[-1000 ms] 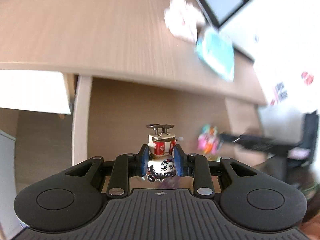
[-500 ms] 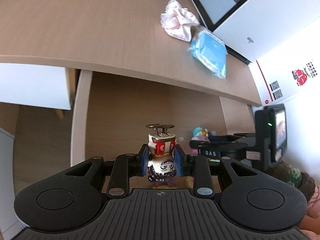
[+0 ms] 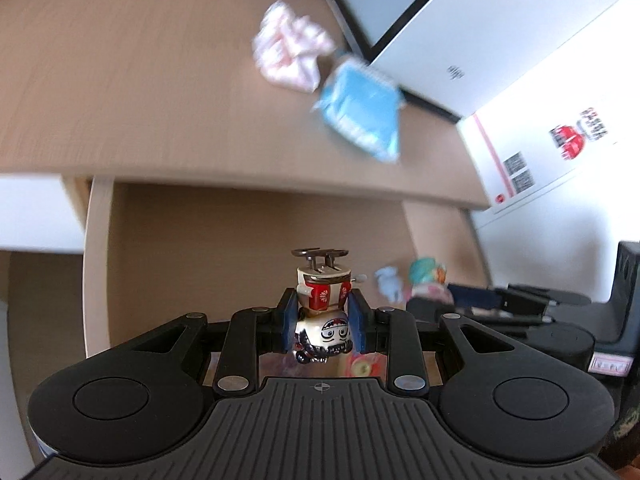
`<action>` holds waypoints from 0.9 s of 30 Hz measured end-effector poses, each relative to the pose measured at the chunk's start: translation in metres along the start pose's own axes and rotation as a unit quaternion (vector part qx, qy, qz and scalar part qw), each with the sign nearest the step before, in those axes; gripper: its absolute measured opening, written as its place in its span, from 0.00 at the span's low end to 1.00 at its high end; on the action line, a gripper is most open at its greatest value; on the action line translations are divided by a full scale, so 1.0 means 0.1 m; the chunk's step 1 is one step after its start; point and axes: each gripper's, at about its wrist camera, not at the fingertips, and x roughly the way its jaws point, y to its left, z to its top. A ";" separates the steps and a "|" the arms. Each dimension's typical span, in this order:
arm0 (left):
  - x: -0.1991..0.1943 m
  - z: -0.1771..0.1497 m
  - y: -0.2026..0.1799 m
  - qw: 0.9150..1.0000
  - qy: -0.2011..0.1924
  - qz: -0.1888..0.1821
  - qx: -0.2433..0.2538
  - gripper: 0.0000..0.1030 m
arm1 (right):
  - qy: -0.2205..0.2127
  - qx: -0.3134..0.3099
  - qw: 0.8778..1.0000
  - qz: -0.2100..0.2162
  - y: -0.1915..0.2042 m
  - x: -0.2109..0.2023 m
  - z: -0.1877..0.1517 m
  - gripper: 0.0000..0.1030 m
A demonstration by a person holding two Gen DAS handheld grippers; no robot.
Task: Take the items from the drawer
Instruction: 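Lift the figurine with the left gripper while the right gripper grasps the pink pig toy, then set the figurine on the desk with the left gripper while the right gripper lifts the pink toy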
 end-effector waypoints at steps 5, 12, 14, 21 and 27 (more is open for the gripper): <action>-0.15 0.17 -0.12 0.999 -0.049 -0.013 0.019 0.29 | -0.016 0.008 1.000 -0.008 -0.08 -0.15 0.03 0.46; -0.32 0.45 -0.26 0.992 -0.124 0.005 0.038 0.29 | -0.029 0.020 0.999 -0.011 -0.26 -0.26 0.02 0.46; -0.29 0.56 -0.27 0.989 -0.138 0.019 0.041 0.29 | -0.030 0.020 0.999 -0.011 -0.25 -0.25 0.04 0.46; -0.12 0.88 -0.04 0.979 -0.195 0.053 -0.022 0.29 | -0.024 0.022 0.999 -0.006 -0.29 -0.21 0.02 0.46; -0.25 1.10 -0.04 0.971 -0.237 0.016 -0.031 0.29 | -0.031 0.029 0.999 -0.007 -0.36 -0.24 0.03 0.46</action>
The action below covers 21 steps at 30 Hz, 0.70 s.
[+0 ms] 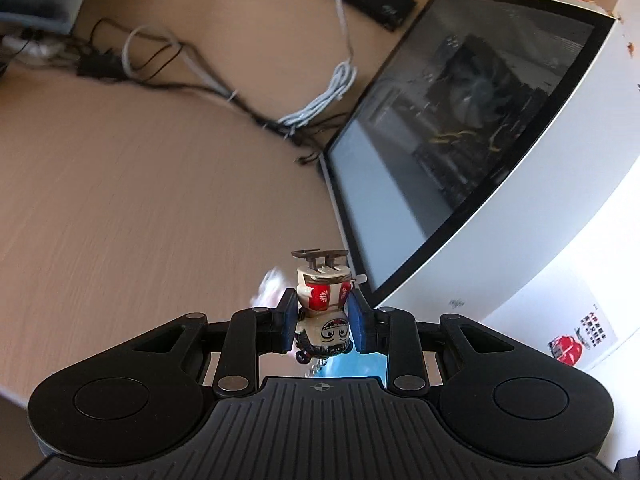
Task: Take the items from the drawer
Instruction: 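Set the figurine on the desk with the left gripper while the right gripper lifts the pink toy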
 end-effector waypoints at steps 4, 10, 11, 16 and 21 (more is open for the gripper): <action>0.19 0.02 -0.06 0.999 0.017 0.010 0.031 0.29 | 0.002 0.005 1.000 -0.005 -0.05 0.02 0.01 0.46; 0.64 -0.19 0.01 0.992 0.075 0.054 0.085 0.30 | -0.001 0.004 1.000 -0.009 -0.06 0.02 0.01 0.46; 0.66 -0.20 0.06 0.992 0.085 0.057 0.078 0.31 | -0.002 0.003 1.000 -0.009 -0.06 0.01 0.02 0.46; 0.43 -0.07 0.17 0.998 0.027 0.043 0.025 0.31 | -0.003 0.002 1.000 -0.013 -0.06 0.02 0.02 0.46; 0.10 0.02 0.24 0.999 -0.009 0.042 0.002 0.31 | -0.004 0.000 1.000 -0.016 -0.05 0.03 0.03 0.46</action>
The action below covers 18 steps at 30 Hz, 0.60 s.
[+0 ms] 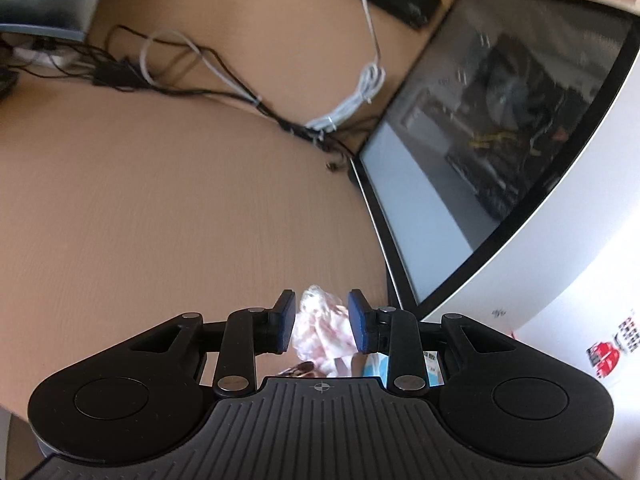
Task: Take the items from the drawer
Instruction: 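Set the figurine on the desk with the left gripper while the right gripper lifts the pink toy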
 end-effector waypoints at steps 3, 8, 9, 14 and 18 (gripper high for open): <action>-0.18 -0.04 0.06 1.000 0.001 0.001 -0.004 0.31 | -0.006 -0.002 1.000 0.000 -0.01 -0.01 0.01 0.46; -0.36 -0.25 0.16 0.999 0.023 0.009 -0.021 0.31 | -0.016 -0.004 1.000 0.004 -0.03 -0.04 0.07 0.46; -0.39 -0.30 0.17 0.999 0.028 0.010 -0.024 0.31 | -0.019 -0.005 1.000 0.005 -0.04 -0.05 0.09 0.46; -0.41 -0.58 0.21 0.996 0.089 0.011 -0.020 0.31 | -0.042 -0.008 0.999 0.005 -0.02 -0.09 0.28 0.46; -0.45 -0.76 0.24 0.992 0.127 0.005 -0.011 0.31 | -0.073 -0.006 0.997 0.004 -0.04 -0.16 0.57 0.46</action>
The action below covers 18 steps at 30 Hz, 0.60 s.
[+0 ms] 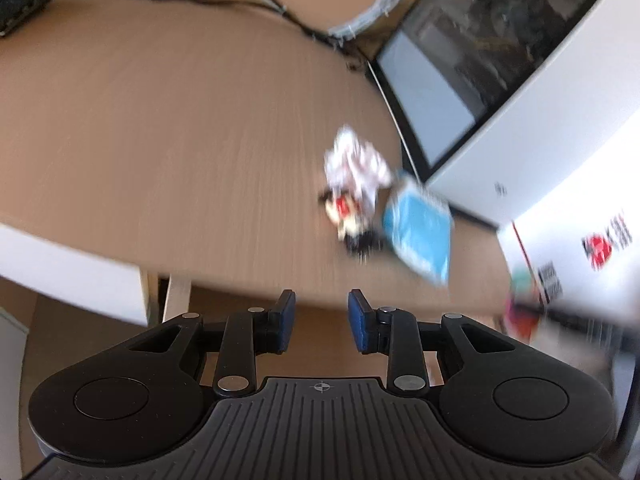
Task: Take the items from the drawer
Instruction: 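Set the figurine on the desk with the left gripper while the right gripper lifts the pink toy, then release the pink pig toy on the desk with the right gripper while the left gripper returns to the drawer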
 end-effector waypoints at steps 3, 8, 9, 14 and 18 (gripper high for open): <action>-0.03 -0.11 0.06 1.000 0.017 0.005 0.006 0.31 | -0.026 -0.002 1.000 -0.003 -0.02 0.04 0.27 0.46; -0.16 -0.22 0.16 1.000 0.022 0.013 0.000 0.31 | -0.039 -0.019 0.999 -0.022 -0.02 0.33 0.55 0.46; -0.18 -0.24 0.17 1.000 0.023 0.012 0.001 0.31 | -0.037 -0.020 0.999 -0.025 -0.02 0.40 0.60 0.46; -0.25 -0.31 0.24 0.999 0.027 0.030 -0.001 0.31 | -0.036 -0.032 0.998 -0.031 0.02 0.66 0.70 0.46; -0.28 -0.37 0.28 0.998 0.039 0.044 0.012 0.31 | -0.033 -0.039 0.998 -0.038 0.04 0.80 0.71 0.51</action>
